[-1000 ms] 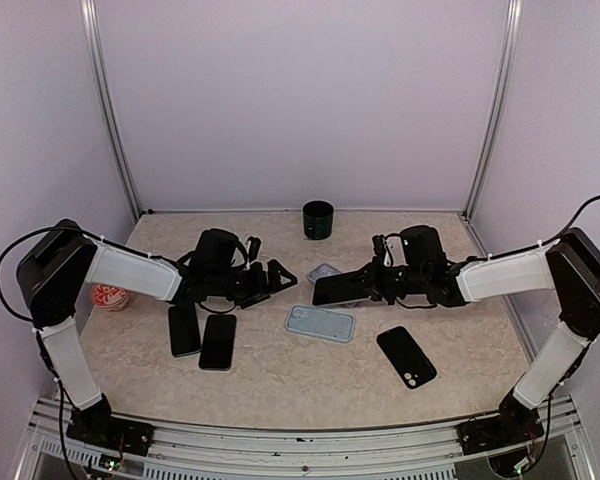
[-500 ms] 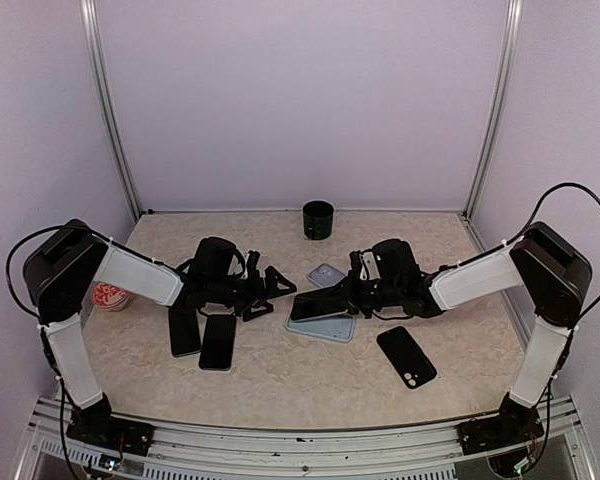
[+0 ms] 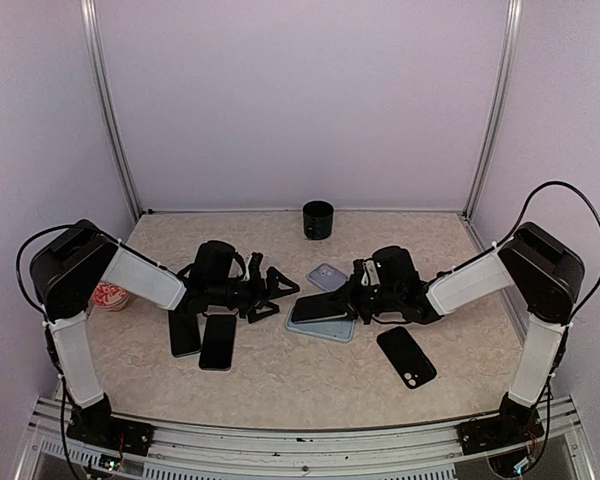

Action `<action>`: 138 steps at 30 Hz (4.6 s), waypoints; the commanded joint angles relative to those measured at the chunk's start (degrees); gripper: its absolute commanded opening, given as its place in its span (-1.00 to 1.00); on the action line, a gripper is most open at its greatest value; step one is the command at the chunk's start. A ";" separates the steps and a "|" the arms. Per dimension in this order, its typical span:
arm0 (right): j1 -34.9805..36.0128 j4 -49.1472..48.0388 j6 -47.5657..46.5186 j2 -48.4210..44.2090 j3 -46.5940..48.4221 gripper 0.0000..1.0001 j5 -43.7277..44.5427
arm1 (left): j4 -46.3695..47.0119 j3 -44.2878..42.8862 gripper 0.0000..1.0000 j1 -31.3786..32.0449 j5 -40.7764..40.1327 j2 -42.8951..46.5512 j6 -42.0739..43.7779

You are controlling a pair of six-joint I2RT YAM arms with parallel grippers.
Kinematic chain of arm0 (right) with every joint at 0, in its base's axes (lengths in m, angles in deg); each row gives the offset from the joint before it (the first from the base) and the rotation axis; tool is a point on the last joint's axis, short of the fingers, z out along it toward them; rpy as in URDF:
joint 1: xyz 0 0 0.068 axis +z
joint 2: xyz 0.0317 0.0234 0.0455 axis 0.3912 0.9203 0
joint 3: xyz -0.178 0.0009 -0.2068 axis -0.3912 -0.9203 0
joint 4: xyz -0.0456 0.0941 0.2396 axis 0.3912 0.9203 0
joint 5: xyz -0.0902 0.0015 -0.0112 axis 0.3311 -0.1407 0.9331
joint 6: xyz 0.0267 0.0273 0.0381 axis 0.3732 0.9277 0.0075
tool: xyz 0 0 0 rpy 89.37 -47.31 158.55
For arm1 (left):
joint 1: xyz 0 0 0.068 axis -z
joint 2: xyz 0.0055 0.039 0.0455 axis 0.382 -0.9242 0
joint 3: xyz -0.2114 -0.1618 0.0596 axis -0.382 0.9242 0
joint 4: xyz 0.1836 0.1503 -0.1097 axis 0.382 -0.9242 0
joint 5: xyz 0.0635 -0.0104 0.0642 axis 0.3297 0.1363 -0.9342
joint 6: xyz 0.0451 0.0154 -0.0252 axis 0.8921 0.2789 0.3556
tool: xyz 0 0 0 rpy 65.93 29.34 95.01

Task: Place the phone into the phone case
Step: Install the phone into the phone case, then pass from the right arm to the left

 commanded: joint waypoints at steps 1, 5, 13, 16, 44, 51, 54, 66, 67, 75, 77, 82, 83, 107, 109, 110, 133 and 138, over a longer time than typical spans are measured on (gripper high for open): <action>0.48 -2.61 0.67 -2.07 -1.58 -1.00 0.23 | 3.42 0.65 0.98 0.10 1.55 -1.06 -0.05; 0.48 -2.97 0.58 -4.19 -2.87 -1.00 0.67 | 3.46 -0.04 0.98 1.02 2.13 -2.15 0.23; 0.98 -3.48 0.67 -5.59 -4.60 -1.00 0.23 | 3.64 -0.18 0.98 2.11 2.30 -3.55 -0.03; 1.23 -3.37 1.20 -4.66 -4.74 -1.00 -0.06 | 3.63 -0.25 0.98 2.26 2.30 -3.89 -0.14; 1.07 -17.76 12.17 11.60 -7.31 -1.00 -6.82 | 5.53 -0.35 0.97 3.39 3.82 -4.96 -1.25; 1.14 -21.29 14.07 14.36 -8.27 -1.00 -8.25 | 5.43 -0.43 0.98 3.52 3.81 -5.05 -0.99; 1.16 -18.64 12.89 13.88 -7.52 -1.00 -8.25 | 5.45 -0.60 0.98 3.61 3.96 -5.13 -1.07; 1.16 -36.98 22.40 22.28 -9.91 -1.00 -12.11 | 6.04 -0.78 0.98 3.87 4.75 -5.31 -1.20; 1.14 -36.71 22.35 22.11 -9.98 -0.98 -11.93 | 5.99 -0.78 0.98 3.87 4.71 -5.31 -1.13; 1.20 -12.70 9.07 12.77 -6.15 -0.92 -5.71 | 4.04 -1.01 0.97 3.79 3.13 -4.64 0.17; 1.31 -7.79 6.36 10.91 -5.05 -0.94 -3.66 | 3.16 -1.22 0.97 3.79 2.87 -4.24 0.75; 1.25 -17.54 7.78 12.19 -6.65 -1.00 -6.91 | 4.62 -1.24 0.97 3.87 4.09 -4.32 0.25; 1.22 -20.79 8.77 13.31 -6.73 -1.00 -8.18 | 4.78 -1.27 0.97 3.86 4.26 -4.34 0.18; 1.13 -46.47 15.33 20.88 -8.90 -1.00 -11.99 | 4.56 -0.58 0.84 2.91 3.80 -2.22 -0.87; 1.12 -47.01 15.66 21.32 -8.76 -1.00 -12.24 | 5.94 -0.39 0.79 2.91 4.75 -2.45 -1.55; 1.16 -47.57 15.88 21.52 -8.76 -1.00 -12.33 | 6.60 -0.24 0.78 2.91 5.18 -2.66 -2.02; 1.14 -52.80 18.31 25.01 -7.22 -1.00 -14.45 | 17.65 1.33 0.10 3.25 10.18 -4.52 -7.31; 1.15 -46.94 15.65 23.17 -6.84 -1.00 -14.16 | 18.25 1.43 -0.19 3.26 10.47 -4.74 -7.66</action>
